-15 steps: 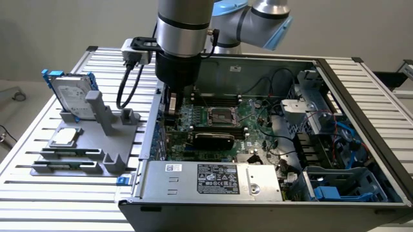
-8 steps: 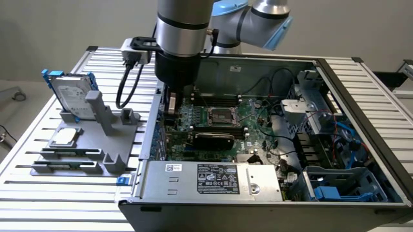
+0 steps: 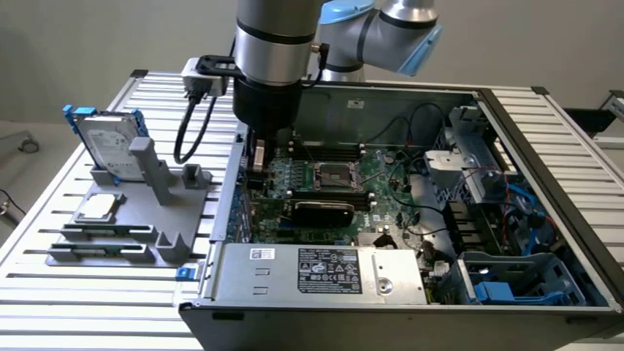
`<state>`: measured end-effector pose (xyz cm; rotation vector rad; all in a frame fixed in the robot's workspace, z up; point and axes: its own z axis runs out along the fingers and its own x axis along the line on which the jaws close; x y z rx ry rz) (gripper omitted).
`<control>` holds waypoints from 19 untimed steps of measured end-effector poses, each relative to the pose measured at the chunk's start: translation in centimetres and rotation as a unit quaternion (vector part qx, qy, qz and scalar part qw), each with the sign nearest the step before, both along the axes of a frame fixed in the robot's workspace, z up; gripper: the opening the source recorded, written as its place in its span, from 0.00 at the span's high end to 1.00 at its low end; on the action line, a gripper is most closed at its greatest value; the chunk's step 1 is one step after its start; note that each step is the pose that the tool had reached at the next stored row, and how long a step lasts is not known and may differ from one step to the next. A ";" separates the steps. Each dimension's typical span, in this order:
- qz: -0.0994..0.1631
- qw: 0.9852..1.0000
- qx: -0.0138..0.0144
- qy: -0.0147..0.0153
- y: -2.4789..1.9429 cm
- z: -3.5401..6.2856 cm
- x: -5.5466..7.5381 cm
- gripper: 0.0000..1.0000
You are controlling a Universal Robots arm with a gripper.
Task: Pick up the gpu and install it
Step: 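Press down on the gpu until it lock into place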
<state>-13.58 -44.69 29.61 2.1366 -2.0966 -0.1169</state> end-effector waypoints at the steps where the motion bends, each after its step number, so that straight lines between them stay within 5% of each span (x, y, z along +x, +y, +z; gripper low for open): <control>1: 0.000 1.000 0.000 0.000 0.01 0.00 0.0 0.89; 19: -0.001 1.000 0.000 0.002 0.01 0.29 0.0 0.89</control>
